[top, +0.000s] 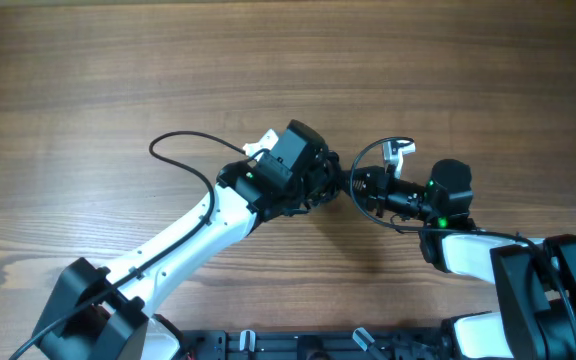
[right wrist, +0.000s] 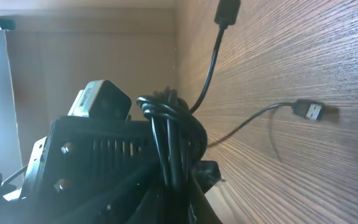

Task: Untangle cables

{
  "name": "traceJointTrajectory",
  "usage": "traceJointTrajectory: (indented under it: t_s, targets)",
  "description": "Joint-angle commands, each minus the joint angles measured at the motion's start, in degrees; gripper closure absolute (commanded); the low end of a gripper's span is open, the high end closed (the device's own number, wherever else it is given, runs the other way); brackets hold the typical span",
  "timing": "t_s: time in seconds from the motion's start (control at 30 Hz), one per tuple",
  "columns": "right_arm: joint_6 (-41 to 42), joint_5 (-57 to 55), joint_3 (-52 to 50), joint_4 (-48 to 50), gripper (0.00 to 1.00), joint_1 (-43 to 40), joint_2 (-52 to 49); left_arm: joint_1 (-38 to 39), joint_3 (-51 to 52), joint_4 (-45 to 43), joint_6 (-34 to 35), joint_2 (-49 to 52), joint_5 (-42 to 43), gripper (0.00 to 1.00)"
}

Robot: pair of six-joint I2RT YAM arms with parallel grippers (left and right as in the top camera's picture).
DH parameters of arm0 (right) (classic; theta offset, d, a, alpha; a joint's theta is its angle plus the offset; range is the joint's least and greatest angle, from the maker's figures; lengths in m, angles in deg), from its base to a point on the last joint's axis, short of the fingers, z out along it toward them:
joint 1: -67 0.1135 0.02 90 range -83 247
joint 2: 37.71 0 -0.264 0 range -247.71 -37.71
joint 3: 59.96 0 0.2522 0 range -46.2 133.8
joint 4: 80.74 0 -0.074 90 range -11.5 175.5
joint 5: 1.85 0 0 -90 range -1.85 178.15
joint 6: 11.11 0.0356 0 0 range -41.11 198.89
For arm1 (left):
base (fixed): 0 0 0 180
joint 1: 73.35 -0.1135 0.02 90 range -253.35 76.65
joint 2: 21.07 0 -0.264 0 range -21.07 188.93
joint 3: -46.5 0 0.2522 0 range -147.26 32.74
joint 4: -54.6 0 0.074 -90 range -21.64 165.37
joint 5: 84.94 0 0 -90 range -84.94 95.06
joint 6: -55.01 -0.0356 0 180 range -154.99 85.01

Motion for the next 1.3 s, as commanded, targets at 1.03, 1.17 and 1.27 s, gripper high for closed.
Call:
traceJointTrajectory:
  t_s: [1.03, 1.17, 1.27]
  targets:
    - [-19.34, 24.41, 22.32, 7.04, 0.01, -28.74, 0.11, -8.87, -0.13, -4.57, -80.89, -13.20, 10.32, 0.96]
    - [-30.56, 13.49, 25.53, -10.14, 0.01, -28.17, 0.11, -8.87, -0.13, -6.47, -78.42, -13.20, 10.29, 0.96]
    - [-46.14, -11.21, 25.59, -23.93, 0.00, -25.90, 0.11, -8.92, -0.13, -6.88, -77.66, -13.20, 10.27, 0.96]
